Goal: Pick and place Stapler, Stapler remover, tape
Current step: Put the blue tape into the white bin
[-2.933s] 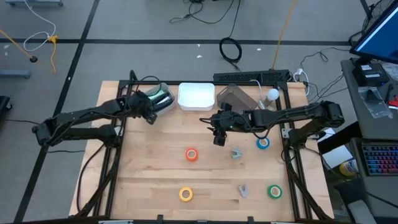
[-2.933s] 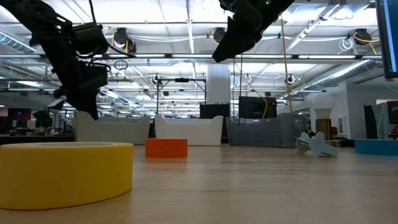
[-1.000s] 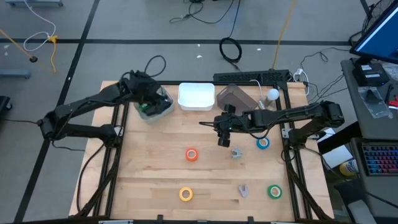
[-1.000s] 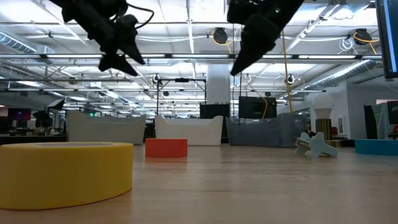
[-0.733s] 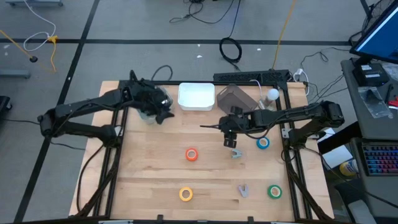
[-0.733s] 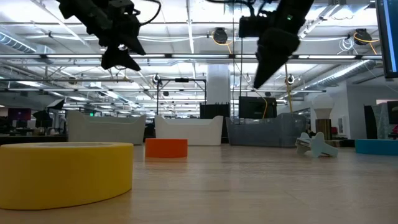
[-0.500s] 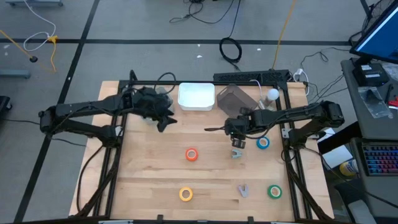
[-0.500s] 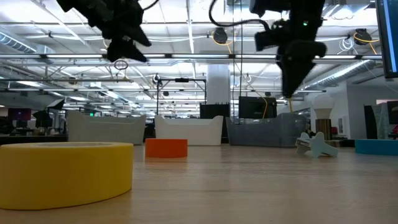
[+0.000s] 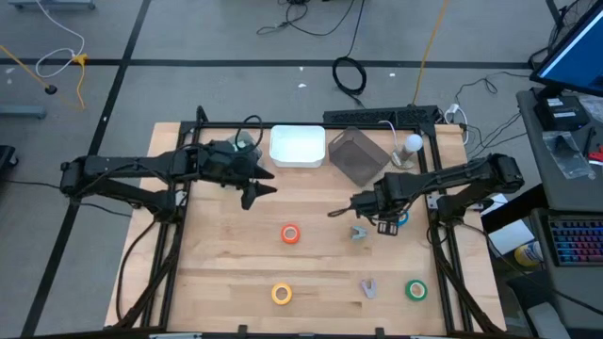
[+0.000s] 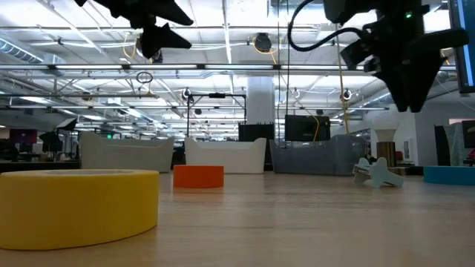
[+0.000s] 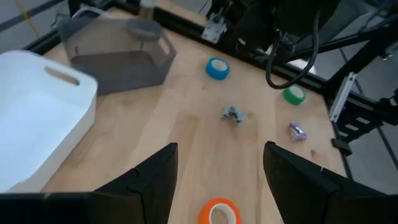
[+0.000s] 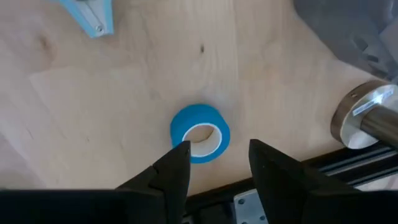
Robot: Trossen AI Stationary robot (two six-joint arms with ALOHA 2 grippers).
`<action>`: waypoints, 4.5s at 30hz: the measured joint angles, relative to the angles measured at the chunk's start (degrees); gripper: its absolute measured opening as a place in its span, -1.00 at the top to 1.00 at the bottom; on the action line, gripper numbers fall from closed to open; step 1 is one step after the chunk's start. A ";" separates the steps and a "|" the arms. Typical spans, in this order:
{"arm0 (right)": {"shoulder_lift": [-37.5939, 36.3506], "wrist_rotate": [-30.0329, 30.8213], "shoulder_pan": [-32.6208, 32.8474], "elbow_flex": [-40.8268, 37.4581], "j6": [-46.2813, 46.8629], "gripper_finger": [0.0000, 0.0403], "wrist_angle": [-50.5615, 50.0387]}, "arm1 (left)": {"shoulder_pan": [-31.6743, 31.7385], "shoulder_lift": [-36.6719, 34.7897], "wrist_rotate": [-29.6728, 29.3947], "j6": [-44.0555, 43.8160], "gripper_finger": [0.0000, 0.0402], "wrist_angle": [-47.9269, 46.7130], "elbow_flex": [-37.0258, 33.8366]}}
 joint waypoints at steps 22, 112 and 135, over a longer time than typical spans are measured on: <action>-19.08 -9.32 3.44 -22.20 10.83 0.25 14.80 | -1.60 0.02 0.06 1.59 -0.18 9.25 -0.04; -22.65 -27.15 -6.75 -35.23 30.64 0.83 124.28 | -2.38 20.75 3.86 -7.39 -0.18 44.49 0.08; -22.28 -26.80 -6.95 -35.23 27.56 0.83 125.52 | -4.29 30.50 4.13 -6.41 -0.18 40.98 10.73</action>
